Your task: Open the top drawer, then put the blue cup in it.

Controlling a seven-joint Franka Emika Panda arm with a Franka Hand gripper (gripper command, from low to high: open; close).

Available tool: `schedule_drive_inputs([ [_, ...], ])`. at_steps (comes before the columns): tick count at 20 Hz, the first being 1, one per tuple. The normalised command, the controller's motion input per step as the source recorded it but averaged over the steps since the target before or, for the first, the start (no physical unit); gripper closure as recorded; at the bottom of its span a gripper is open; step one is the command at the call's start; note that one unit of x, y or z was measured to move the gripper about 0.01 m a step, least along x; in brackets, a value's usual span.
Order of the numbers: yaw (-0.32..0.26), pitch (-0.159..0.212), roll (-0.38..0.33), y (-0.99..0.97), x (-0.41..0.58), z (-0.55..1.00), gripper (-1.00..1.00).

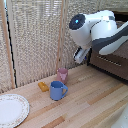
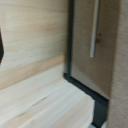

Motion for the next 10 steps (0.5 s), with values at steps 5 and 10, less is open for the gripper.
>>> schedule_drive_inputs([
  [5,-0.162,0.068,0.344,0.34,0.125,0.04,-1.00],
  [10,-0.162,0.075,0.336,0.34,0.135,0.06,-1.00],
])
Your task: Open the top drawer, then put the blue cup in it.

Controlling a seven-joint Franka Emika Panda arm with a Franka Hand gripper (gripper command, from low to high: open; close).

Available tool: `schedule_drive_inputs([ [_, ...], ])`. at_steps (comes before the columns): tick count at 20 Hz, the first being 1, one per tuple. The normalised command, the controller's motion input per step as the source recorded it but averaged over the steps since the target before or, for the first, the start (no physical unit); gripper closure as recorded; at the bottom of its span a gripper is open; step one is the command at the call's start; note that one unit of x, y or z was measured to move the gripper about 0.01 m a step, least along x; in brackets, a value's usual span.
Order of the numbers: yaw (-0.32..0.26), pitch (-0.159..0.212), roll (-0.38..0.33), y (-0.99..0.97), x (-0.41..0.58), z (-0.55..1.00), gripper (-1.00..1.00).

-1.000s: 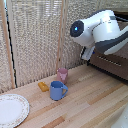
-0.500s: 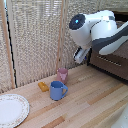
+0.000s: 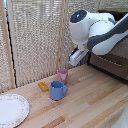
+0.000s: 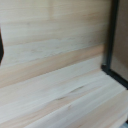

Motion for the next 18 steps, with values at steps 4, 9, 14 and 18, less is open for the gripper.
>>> schedule_drive_inputs([
  [4,-0.156,0.091,0.323,0.36,0.169,0.07,-1.00],
  [9,-0.163,0.081,0.306,0.35,0.203,0.12,-1.00],
  [14,-0.155,0.089,0.300,0.37,0.251,0.12,-1.00],
  [18,-0.150,0.137,0.291,0.36,0.334,0.08,-1.00],
])
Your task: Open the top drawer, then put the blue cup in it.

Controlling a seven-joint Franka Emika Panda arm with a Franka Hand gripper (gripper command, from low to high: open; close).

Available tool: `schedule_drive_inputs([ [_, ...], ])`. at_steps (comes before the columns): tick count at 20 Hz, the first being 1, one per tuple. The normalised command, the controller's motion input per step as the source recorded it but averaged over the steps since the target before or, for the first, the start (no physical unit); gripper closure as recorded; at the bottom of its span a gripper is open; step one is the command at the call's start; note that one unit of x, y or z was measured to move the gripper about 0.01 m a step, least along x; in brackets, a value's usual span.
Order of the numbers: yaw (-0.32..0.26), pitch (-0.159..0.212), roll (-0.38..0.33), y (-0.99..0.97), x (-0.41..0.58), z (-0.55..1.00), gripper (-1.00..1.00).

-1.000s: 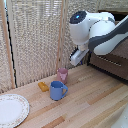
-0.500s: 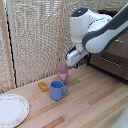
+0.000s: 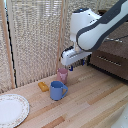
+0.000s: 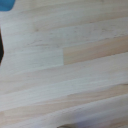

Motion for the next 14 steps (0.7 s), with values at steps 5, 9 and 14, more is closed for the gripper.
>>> schedule_drive_inputs([
  [5,-0.146,0.158,0.274,0.37,0.358,0.09,-1.00],
  [9,-0.143,0.151,0.235,0.42,0.369,0.07,-1.00],
  [14,-0.107,0.167,0.137,0.42,0.377,0.00,-1.00],
])
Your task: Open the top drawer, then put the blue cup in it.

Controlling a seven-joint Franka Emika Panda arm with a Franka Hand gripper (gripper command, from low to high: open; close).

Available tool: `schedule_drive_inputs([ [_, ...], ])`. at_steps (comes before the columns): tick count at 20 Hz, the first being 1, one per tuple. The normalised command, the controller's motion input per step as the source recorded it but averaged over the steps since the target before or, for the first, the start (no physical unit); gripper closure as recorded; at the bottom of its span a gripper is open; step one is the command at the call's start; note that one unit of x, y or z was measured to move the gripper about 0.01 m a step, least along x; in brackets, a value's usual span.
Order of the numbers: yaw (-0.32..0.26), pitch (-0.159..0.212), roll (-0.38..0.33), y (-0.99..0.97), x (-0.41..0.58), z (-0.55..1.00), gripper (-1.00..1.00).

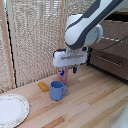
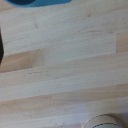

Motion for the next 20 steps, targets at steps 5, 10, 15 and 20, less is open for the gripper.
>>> schedule_drive_inputs([
  [5,-0.001,0.077,-0.002,0.23,0.437,0.00,-1.00],
  [10,0.032,0.002,-0.024,0.04,0.471,-0.03,-1.00],
  [15,0.033,0.013,-0.045,0.00,0.237,-0.17,-1.00],
  [20,0.038,0.018,-0.112,-0.02,0.019,-0.29,-1.00],
])
